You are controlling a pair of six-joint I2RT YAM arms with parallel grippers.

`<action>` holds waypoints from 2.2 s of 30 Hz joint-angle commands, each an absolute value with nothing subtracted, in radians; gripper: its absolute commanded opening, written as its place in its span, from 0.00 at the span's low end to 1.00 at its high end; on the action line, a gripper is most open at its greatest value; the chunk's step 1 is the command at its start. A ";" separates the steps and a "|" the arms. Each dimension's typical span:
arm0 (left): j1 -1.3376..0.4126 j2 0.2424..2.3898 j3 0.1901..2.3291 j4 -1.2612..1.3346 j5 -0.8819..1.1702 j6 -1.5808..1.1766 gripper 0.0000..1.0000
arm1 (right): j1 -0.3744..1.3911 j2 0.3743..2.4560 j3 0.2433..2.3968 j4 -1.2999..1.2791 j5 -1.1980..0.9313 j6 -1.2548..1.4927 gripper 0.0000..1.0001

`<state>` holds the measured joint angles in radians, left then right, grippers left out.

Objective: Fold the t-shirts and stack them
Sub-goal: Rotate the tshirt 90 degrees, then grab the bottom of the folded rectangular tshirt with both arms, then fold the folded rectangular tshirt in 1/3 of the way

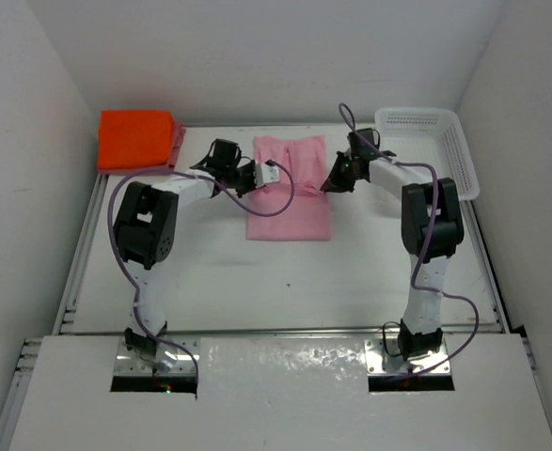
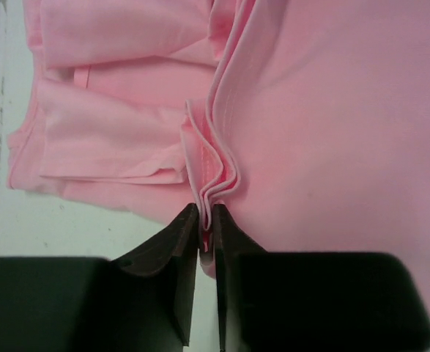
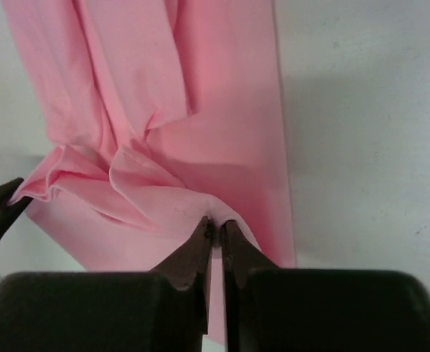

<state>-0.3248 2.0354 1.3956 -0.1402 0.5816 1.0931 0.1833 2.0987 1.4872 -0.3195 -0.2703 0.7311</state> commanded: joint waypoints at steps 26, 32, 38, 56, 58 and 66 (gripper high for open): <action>-0.403 1.872 1.501 -0.925 0.500 1.580 0.66 | 0.231 1.807 1.222 -0.500 -0.222 0.449 0.63; -0.460 1.845 1.322 -0.746 0.505 1.488 0.69 | 0.245 1.809 1.076 -0.379 -0.279 0.540 0.62; -0.494 1.876 1.243 -0.557 0.411 1.416 0.68 | 0.247 1.830 1.013 -0.284 -0.278 0.595 0.61; -0.505 1.916 1.190 -0.394 0.334 1.215 0.00 | 0.265 1.895 1.009 -0.210 -0.316 0.696 0.00; -0.505 1.908 1.200 -0.431 0.330 1.203 0.00 | 0.265 1.884 1.006 -0.216 -0.324 0.687 0.00; -0.532 1.709 1.068 -0.619 0.324 1.180 0.00 | 0.290 1.636 0.841 -0.337 -0.360 0.581 0.00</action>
